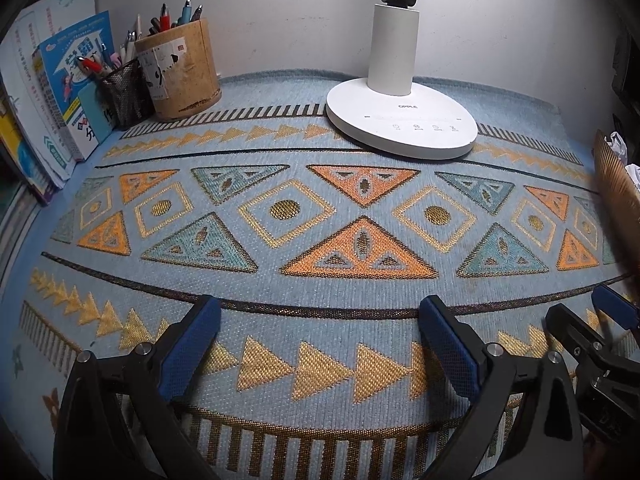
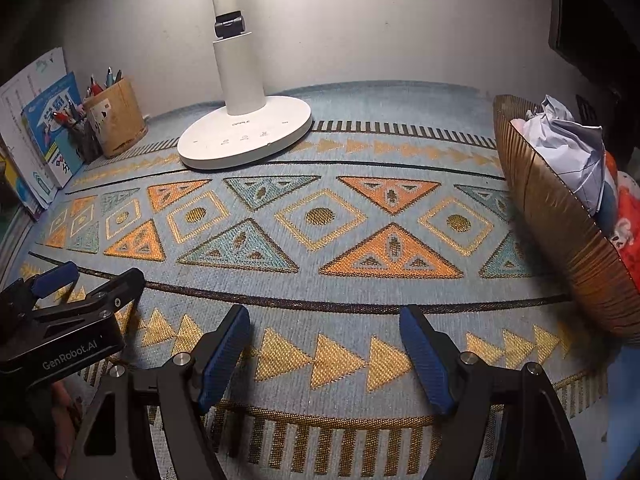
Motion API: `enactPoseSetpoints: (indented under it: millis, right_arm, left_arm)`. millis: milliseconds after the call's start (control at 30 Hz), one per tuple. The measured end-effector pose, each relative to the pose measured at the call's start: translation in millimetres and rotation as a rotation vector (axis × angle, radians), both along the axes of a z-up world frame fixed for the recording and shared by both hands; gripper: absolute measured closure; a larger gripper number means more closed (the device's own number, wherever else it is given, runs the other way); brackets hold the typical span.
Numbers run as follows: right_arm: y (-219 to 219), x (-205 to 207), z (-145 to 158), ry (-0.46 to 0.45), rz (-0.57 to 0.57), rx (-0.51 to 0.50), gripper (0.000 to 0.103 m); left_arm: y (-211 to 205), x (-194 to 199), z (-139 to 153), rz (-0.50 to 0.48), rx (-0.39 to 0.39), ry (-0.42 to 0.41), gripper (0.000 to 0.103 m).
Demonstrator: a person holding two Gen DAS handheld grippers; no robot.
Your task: Organize objects
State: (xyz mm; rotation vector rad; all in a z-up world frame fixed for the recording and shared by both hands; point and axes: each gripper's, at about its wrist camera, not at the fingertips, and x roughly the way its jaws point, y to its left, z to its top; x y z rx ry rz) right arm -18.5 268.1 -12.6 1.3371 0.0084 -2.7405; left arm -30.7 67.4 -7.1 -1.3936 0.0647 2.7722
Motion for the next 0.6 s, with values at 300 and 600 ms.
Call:
enactPoseSetpoints:
  millis: [300, 600]
  right_arm:
    - [-7.5, -3.2, -2.0, -0.024, 0.028, 0.039, 0.017]
    - [-9.9, -5.8, -5.5, -0.053, 0.017, 0.056, 0.000]
  left_arm:
    - [-2.5, -1.9, -3.7, 0.009, 0.017, -0.015, 0.000]
    - [-1.9, -2.4, -6.0, -0.003, 0.020, -0.013, 0.000]
